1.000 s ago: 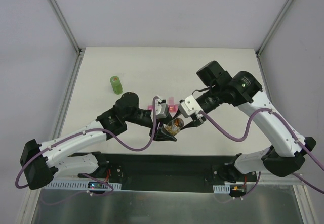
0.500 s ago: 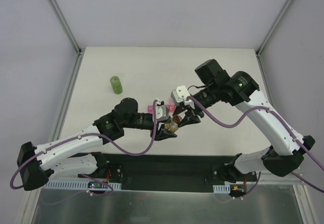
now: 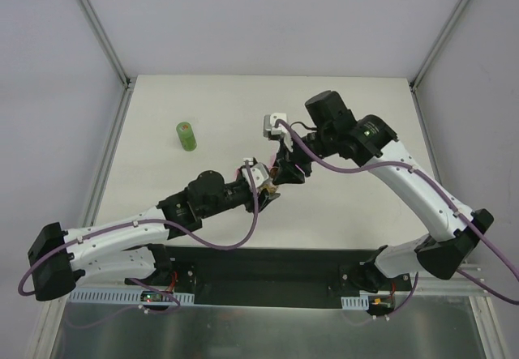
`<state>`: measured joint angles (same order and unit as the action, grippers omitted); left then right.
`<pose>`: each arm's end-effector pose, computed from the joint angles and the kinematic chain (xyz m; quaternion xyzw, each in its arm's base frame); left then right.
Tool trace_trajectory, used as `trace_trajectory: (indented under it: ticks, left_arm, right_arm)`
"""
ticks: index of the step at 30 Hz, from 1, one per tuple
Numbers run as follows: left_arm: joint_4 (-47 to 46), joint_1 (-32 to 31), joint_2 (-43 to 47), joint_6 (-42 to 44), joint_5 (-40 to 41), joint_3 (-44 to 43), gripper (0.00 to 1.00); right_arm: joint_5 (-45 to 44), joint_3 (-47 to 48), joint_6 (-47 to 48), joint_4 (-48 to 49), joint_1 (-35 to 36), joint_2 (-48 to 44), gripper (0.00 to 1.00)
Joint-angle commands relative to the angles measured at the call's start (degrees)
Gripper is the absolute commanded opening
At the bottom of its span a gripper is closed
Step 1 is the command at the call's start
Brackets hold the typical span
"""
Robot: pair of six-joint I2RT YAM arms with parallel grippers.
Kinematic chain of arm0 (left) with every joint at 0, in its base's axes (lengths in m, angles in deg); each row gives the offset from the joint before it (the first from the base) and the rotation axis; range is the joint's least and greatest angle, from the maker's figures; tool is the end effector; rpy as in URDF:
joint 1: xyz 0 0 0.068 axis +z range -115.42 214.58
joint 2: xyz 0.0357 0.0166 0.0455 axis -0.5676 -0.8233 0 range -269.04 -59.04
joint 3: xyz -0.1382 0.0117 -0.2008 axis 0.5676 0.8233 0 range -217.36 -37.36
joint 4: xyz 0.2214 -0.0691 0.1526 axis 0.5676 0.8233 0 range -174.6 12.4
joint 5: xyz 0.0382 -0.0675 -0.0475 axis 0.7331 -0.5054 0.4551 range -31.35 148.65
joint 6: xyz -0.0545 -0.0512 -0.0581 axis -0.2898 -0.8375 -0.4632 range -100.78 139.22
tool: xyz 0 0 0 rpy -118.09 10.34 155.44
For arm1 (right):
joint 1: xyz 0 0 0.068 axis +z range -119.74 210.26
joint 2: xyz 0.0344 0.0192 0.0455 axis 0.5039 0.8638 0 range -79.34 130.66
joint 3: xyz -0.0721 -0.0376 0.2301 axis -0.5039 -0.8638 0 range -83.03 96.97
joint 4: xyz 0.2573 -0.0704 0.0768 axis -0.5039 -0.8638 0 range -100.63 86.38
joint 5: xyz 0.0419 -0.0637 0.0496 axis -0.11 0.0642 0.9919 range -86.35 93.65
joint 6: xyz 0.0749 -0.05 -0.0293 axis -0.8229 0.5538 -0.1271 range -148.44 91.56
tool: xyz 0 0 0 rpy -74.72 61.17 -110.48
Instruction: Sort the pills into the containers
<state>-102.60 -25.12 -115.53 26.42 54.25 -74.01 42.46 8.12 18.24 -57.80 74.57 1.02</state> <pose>0.1543 -0.2770 0.2710 0.4180 0.5842 -0.3322 0.6112 0.1982 0.2685 0.3557 -0.7099 0.5135 0.2973 0.3794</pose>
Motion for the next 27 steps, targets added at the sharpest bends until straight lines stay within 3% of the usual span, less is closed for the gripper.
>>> trace_trajectory:
  ticks: [1,5,13,20,27]
  left_arm:
    - [-27.26,-0.68,1.82,-2.10,11.34,-4.22,0.00]
    - [-28.06,-0.94,-2.03,-2.37,14.42,-6.94,0.00]
    - [-24.81,-0.86,-4.95,-2.98,10.22,-8.89,0.00]
    - [-17.70,-0.24,-1.61,-5.96,1.10,-6.51,0.00]
    - [-11.63,3.18,1.03,-10.27,-9.11,-5.11,0.00]
  right_arm:
    - [-4.61,-1.86,-10.28,0.81,-1.42,2.43,0.27]
    - [-5.85,-1.51,-13.80,2.40,-1.78,4.54,0.27]
    - [-2.87,-0.19,-17.94,3.02,-4.41,5.52,0.51]
    - [7.50,-0.10,-12.59,2.76,-6.96,-2.38,0.80]
    - [15.59,3.41,-2.41,-4.95,-7.23,-6.79,0.91]
